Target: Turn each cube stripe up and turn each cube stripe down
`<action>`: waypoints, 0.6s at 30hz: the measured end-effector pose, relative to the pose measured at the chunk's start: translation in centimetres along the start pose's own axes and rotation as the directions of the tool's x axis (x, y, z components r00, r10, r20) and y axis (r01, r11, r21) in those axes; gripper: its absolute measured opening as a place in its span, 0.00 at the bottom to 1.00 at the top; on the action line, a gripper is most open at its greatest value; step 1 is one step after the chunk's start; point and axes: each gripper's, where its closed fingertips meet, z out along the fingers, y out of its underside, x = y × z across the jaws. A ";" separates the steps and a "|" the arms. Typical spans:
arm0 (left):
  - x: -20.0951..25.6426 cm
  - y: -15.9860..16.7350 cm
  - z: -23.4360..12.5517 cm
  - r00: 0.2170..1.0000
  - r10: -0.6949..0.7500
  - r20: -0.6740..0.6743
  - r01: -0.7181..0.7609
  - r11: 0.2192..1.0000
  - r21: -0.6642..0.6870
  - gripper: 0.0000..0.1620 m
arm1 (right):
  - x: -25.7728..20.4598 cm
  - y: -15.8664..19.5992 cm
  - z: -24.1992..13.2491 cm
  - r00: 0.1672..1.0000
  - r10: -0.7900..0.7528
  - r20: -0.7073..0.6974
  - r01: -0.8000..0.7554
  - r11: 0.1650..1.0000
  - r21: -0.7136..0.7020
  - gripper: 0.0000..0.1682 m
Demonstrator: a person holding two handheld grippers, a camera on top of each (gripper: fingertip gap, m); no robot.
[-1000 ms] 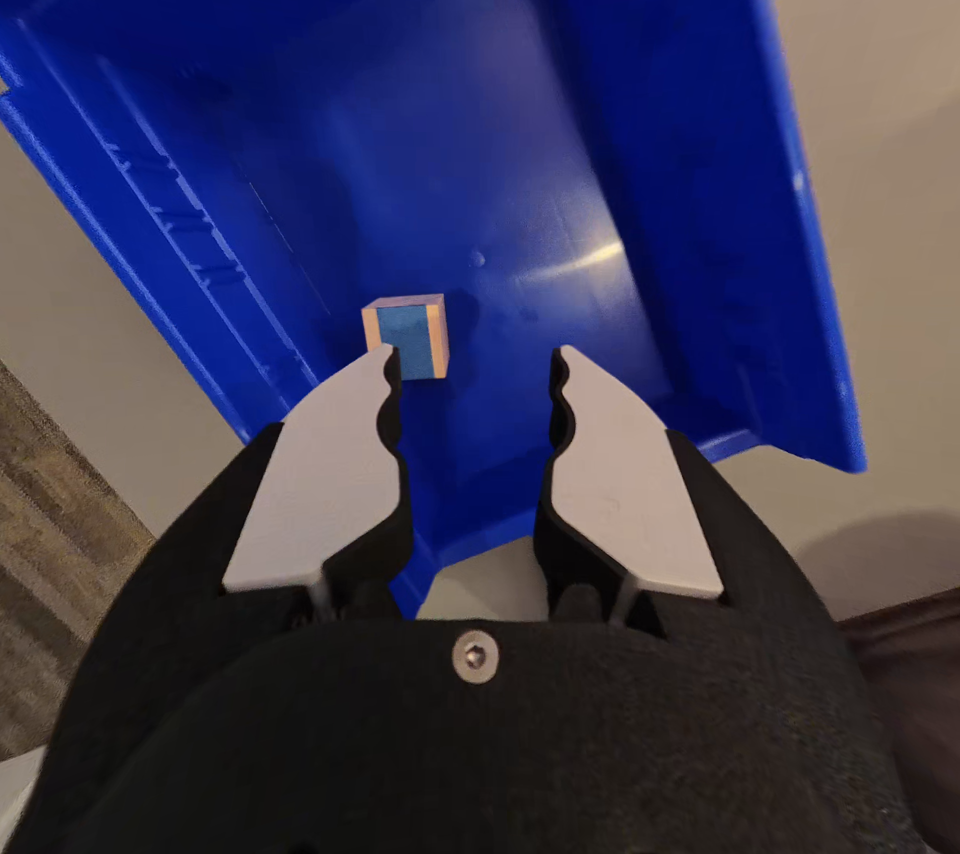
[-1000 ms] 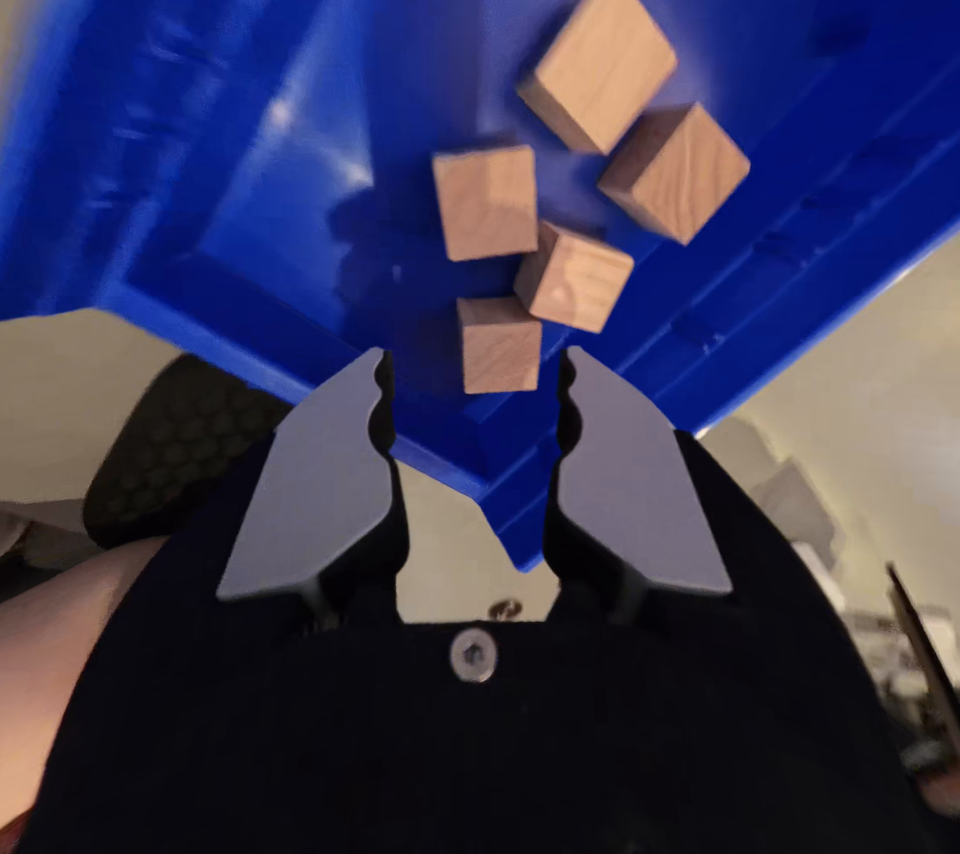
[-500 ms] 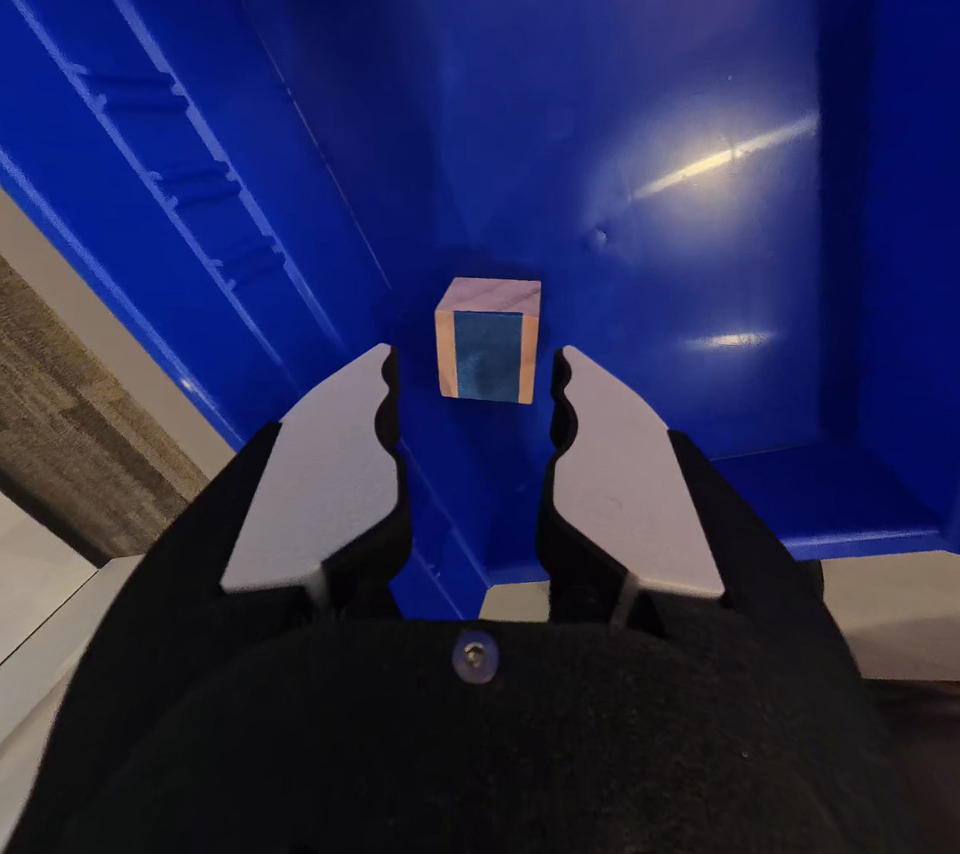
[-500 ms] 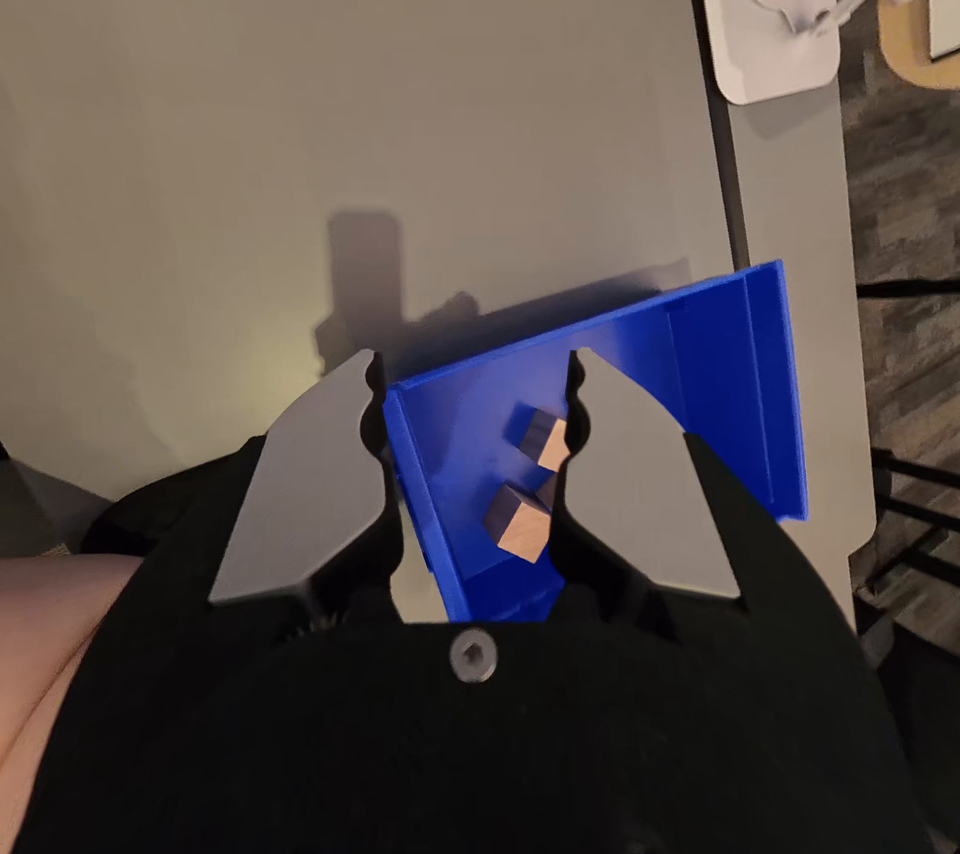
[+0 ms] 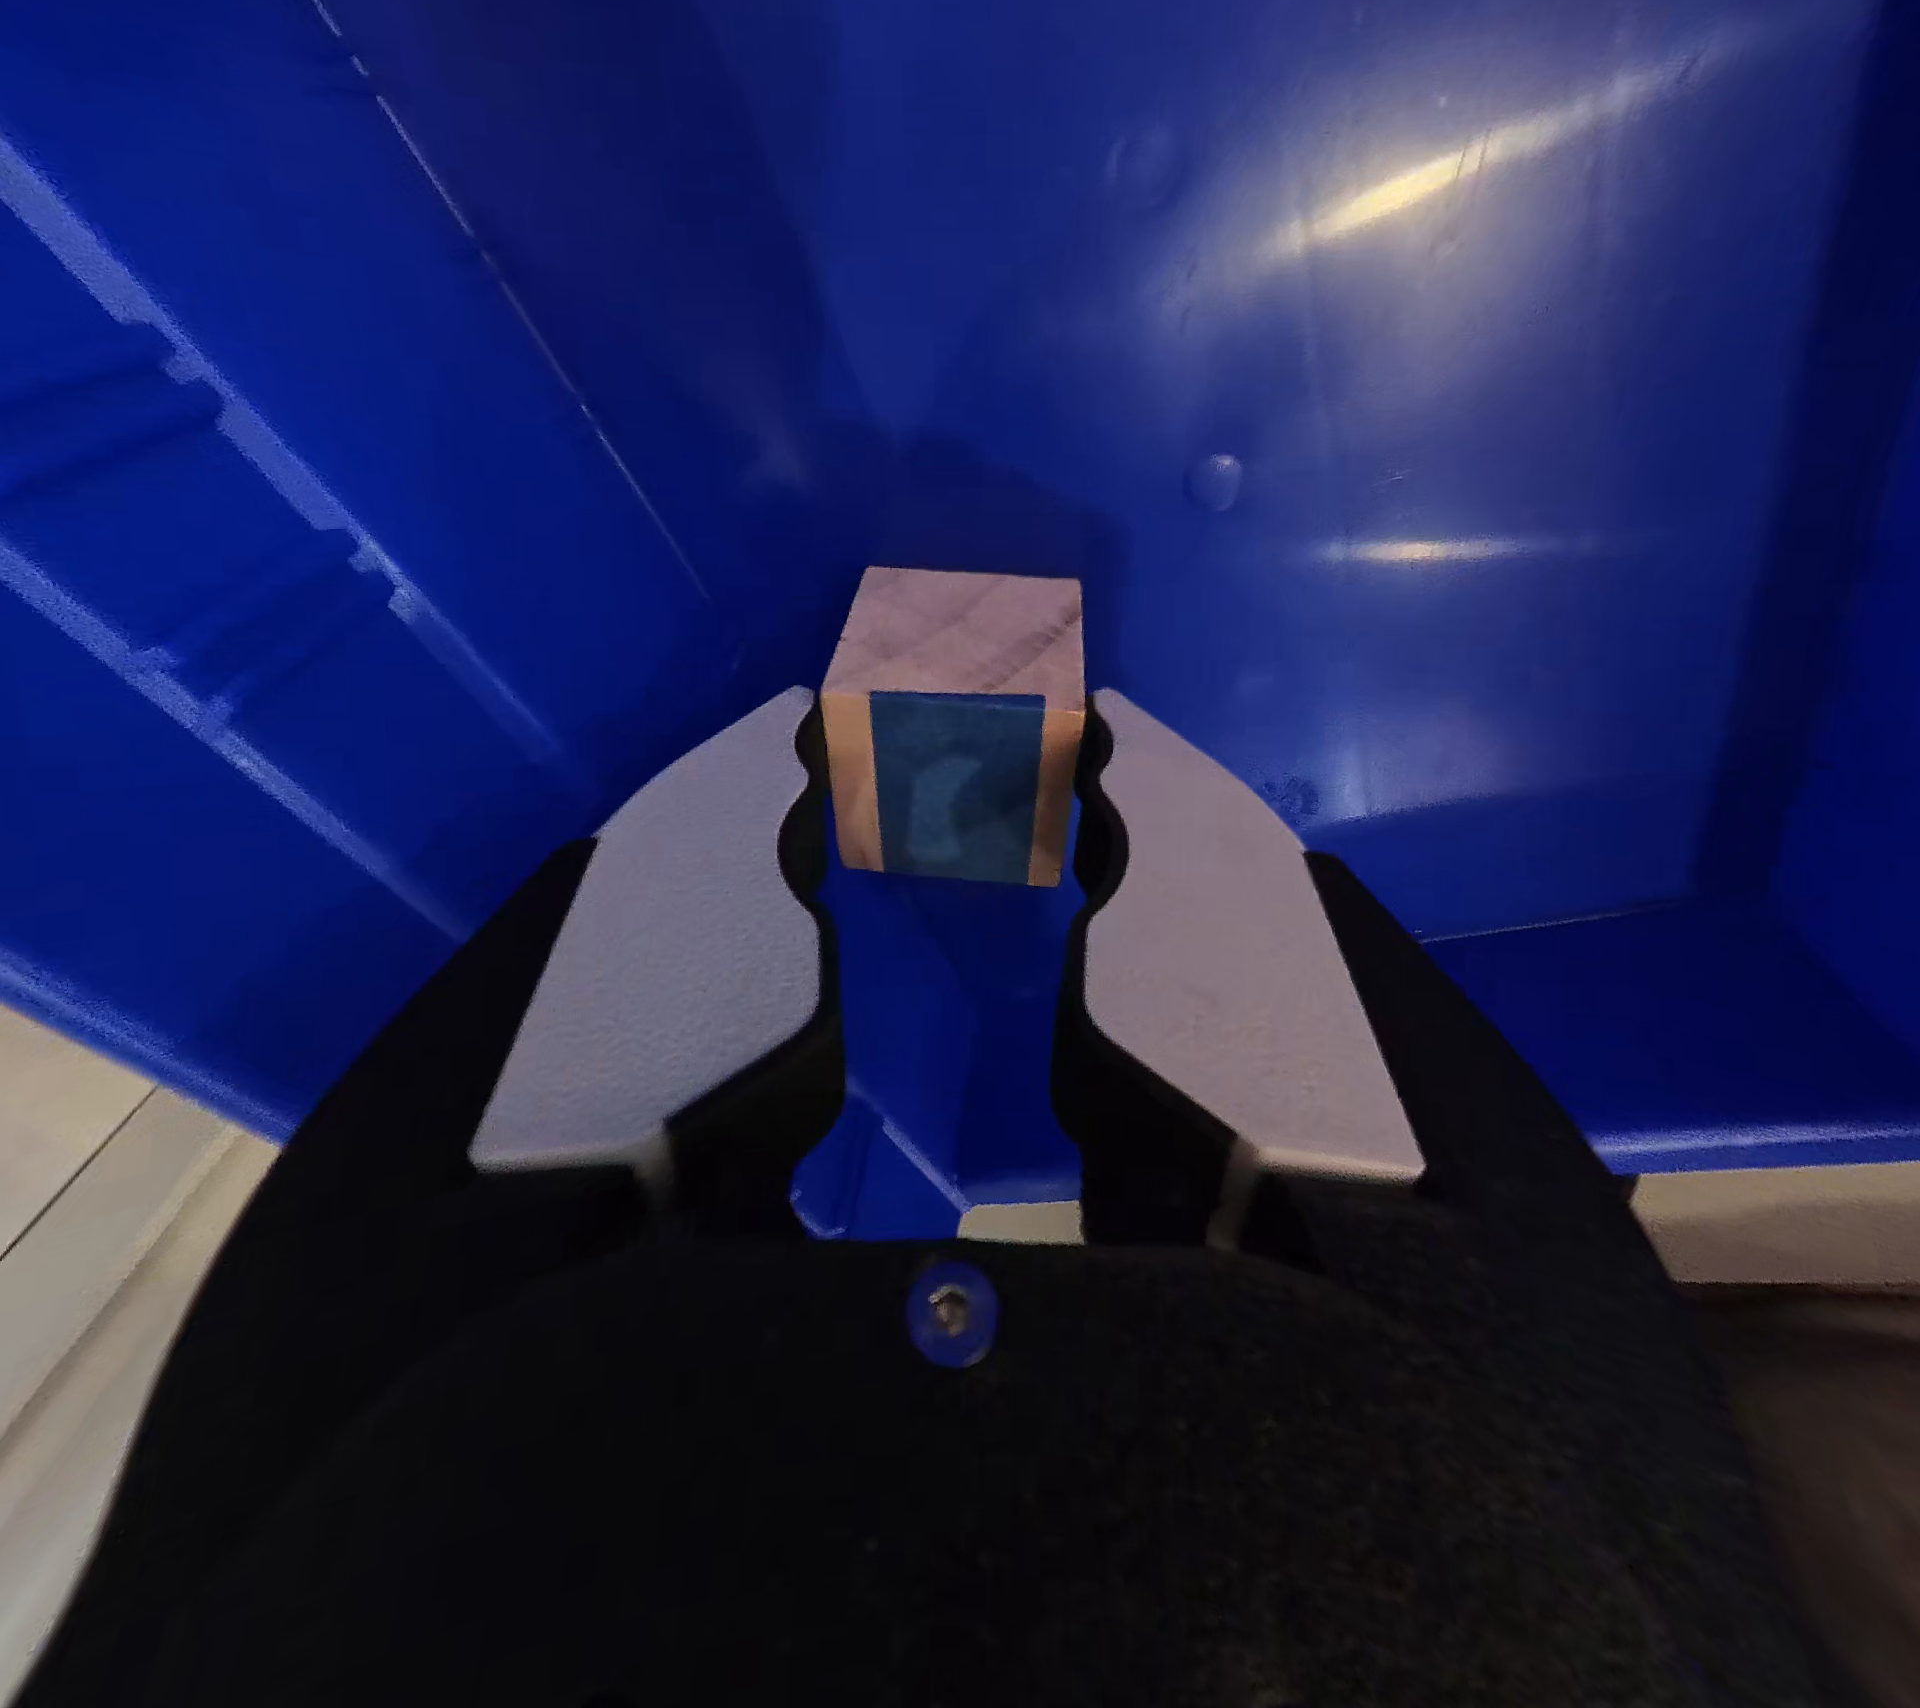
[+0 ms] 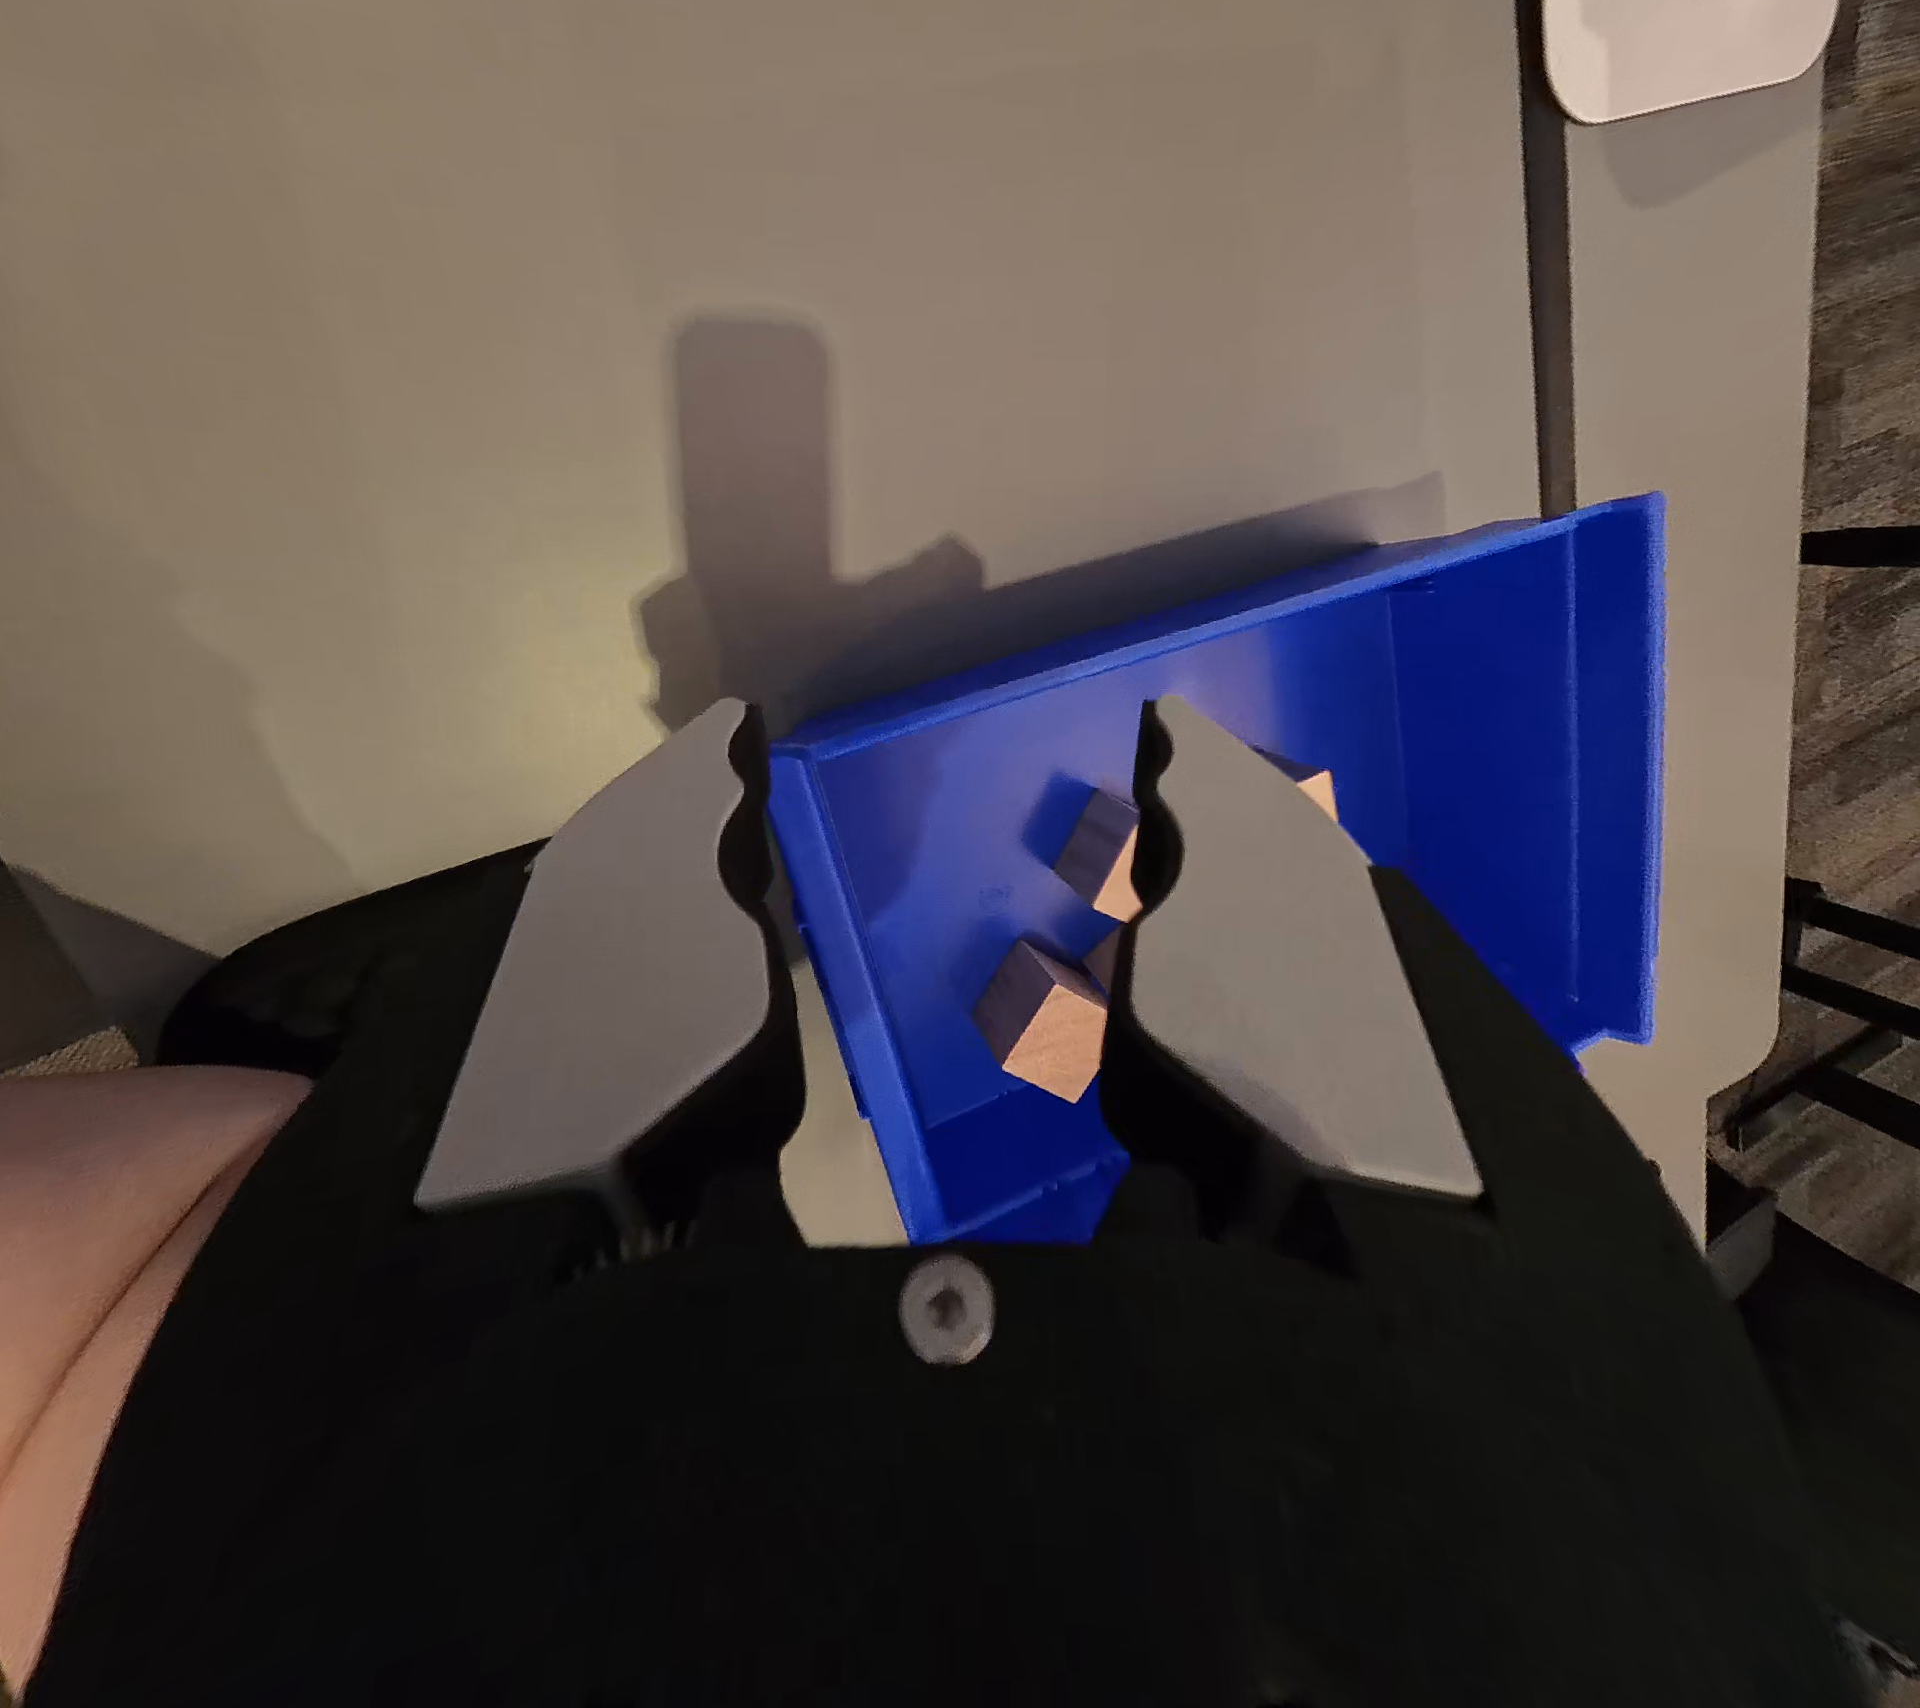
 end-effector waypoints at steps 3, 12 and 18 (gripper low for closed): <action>0.2 0.1 -0.1 1.000 0.021 0.005 -0.021 1.000 -0.009 0.28 | 0.2 0.0 0.3 1.000 -0.007 -0.008 0.007 1.000 -0.012 0.41; 5.6 -3.0 -12.2 0.987 0.128 -0.094 -0.063 0.858 0.510 0.28 | 3.9 -6.5 -0.7 0.965 -0.047 -0.260 0.105 0.971 0.214 0.41; 19.2 -2.8 -22.8 0.748 0.617 -0.245 -0.132 0.499 0.856 0.28 | 1.6 -16.3 -1.5 0.912 -0.112 -0.394 0.335 0.758 0.560 0.38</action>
